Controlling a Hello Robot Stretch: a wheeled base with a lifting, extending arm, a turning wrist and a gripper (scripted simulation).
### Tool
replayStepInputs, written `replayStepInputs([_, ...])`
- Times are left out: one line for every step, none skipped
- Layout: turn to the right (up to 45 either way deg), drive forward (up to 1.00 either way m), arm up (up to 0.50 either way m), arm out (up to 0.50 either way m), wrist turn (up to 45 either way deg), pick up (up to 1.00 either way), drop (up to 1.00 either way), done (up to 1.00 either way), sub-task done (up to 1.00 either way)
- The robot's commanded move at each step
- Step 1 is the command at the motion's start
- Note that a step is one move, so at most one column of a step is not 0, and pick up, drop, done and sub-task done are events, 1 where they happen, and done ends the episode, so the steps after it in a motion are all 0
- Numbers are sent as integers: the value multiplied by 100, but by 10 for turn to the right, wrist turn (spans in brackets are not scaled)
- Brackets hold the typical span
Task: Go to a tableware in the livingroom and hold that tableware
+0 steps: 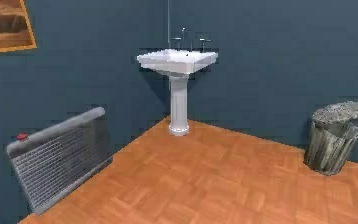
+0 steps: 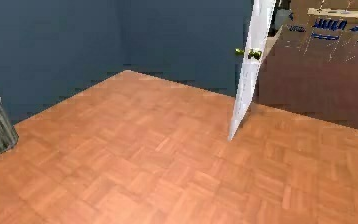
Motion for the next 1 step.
replayStepInputs([450,0,0,0,0,0,0,0,0])
